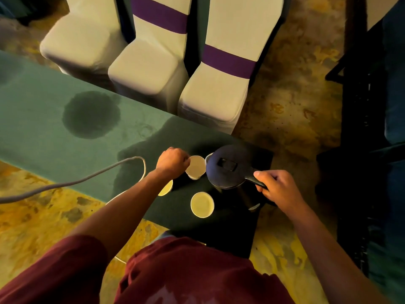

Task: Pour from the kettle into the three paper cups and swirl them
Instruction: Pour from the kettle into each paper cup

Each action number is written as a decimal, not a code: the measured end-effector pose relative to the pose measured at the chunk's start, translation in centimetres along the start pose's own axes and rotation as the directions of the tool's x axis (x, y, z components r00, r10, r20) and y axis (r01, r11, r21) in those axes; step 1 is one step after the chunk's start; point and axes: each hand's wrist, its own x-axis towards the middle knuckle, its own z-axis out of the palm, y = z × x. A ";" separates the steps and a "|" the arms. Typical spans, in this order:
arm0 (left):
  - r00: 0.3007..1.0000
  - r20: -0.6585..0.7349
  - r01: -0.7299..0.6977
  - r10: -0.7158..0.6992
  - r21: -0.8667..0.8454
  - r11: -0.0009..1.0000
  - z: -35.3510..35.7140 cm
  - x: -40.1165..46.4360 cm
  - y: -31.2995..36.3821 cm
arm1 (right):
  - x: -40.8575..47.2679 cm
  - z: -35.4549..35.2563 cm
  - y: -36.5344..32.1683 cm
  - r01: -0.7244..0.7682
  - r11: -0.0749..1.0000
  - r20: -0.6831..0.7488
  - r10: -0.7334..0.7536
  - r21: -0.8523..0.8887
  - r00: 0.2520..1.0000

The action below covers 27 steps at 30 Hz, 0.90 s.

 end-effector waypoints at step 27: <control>0.992 -0.023 0.109 -0.121 -0.292 0.950 0.8 0.6 -1.0 | 3.4 1.7 -3.0 -0.052 0.967 0.073 0.072 -0.248 0.995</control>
